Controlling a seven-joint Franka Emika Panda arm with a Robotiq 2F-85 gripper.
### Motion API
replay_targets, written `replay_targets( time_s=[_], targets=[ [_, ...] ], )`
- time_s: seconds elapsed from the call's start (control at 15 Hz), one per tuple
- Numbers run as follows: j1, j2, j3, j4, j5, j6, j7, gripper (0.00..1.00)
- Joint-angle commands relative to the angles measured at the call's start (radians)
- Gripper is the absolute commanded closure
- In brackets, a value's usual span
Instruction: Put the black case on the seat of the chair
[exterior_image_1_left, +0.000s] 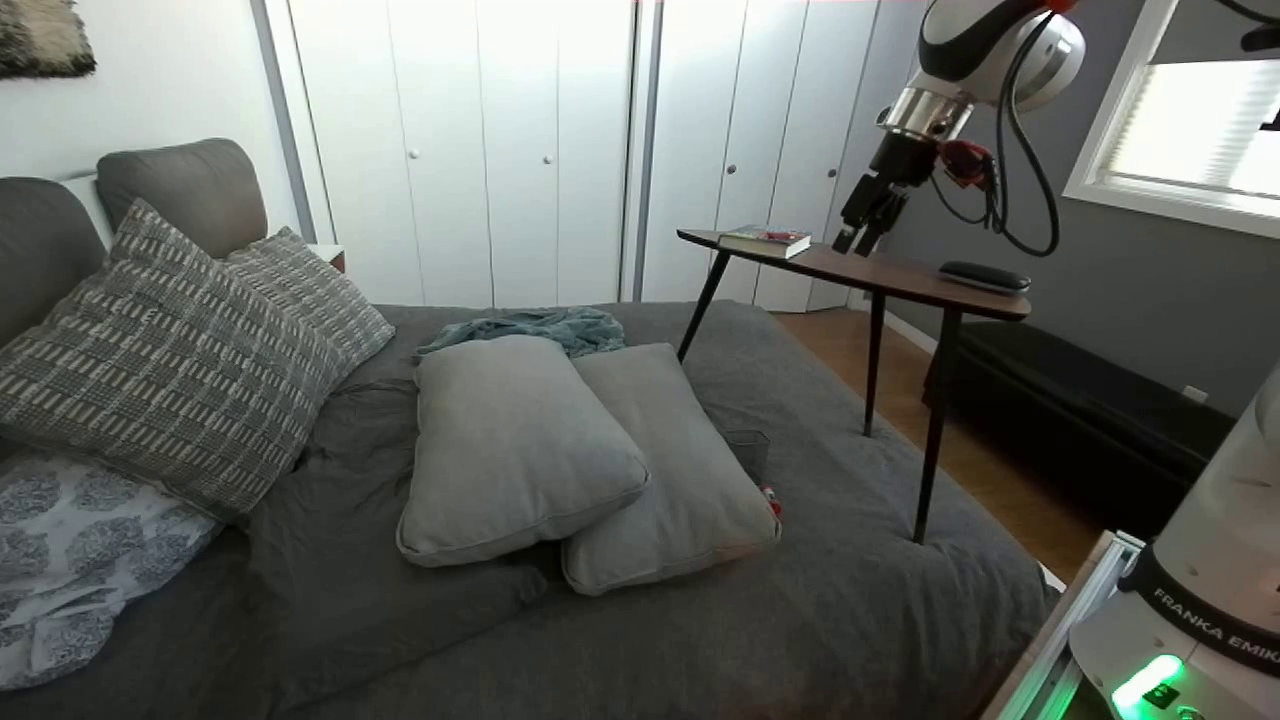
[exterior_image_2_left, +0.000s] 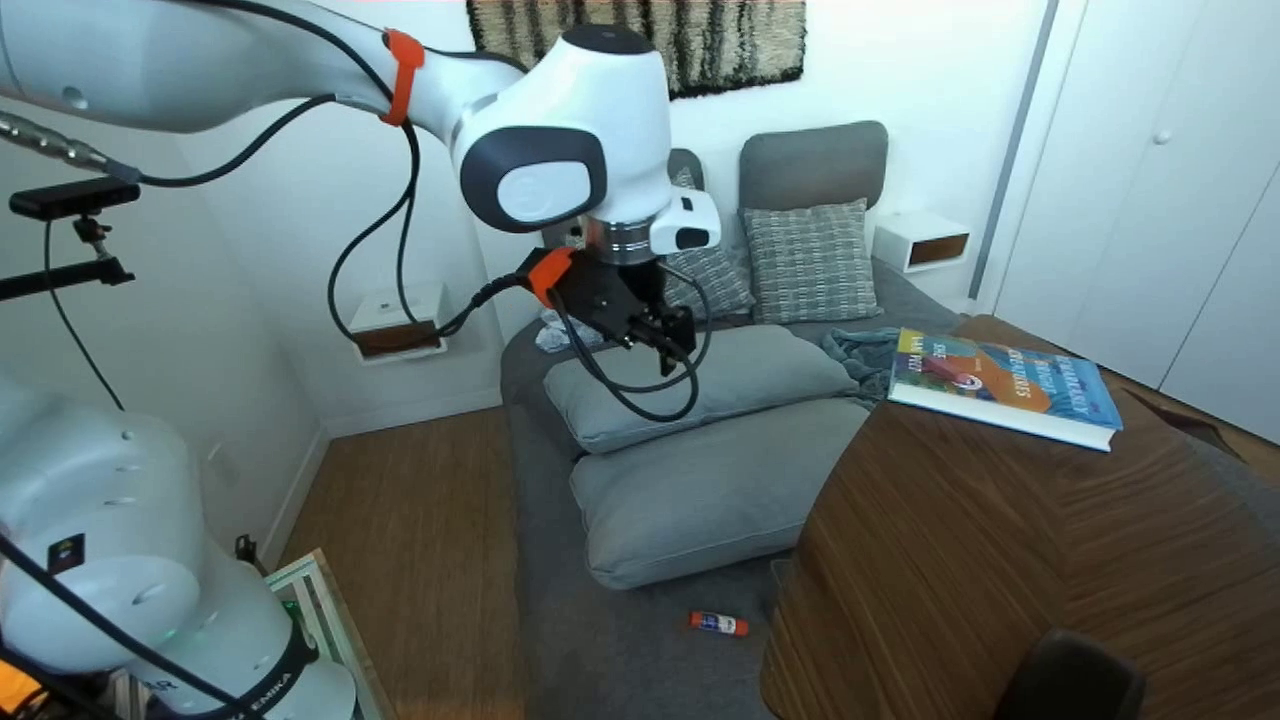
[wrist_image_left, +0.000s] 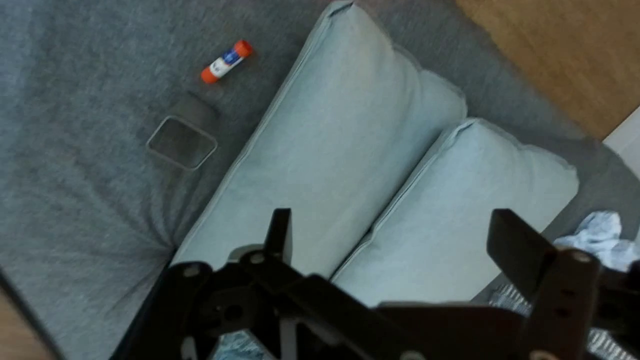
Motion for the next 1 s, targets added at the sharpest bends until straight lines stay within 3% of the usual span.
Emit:
replay_targets(
  time_s=[0.0, 0.27, 0.53, 0.67, 0.8, 0.87, 0.93],
  targets=[
    [-0.067, 0.009, -0.043, 0.043, -0.028, 0.109, -0.024, 0.0],
    [-0.138, 0.073, -0.107, 0.092, -0.022, 0.289, 0.013, 0.0],
    [-0.199, 0.172, -0.167, 0.147, -0.01, 0.383, 0.058, 0.0],
    [-0.225, 0.234, -0.188, 0.181, 0.01, 0.396, 0.073, 0.0],
    [-0.235, 0.248, -0.192, 0.196, 0.089, 0.325, 0.059, 0.0],
    [-0.247, 0.215, -0.174, 0.154, 0.027, 0.372, 0.058, 0.0],
    [-0.253, 0.232, -0.173, 0.163, 0.048, 0.362, 0.058, 0.0]
  ],
)
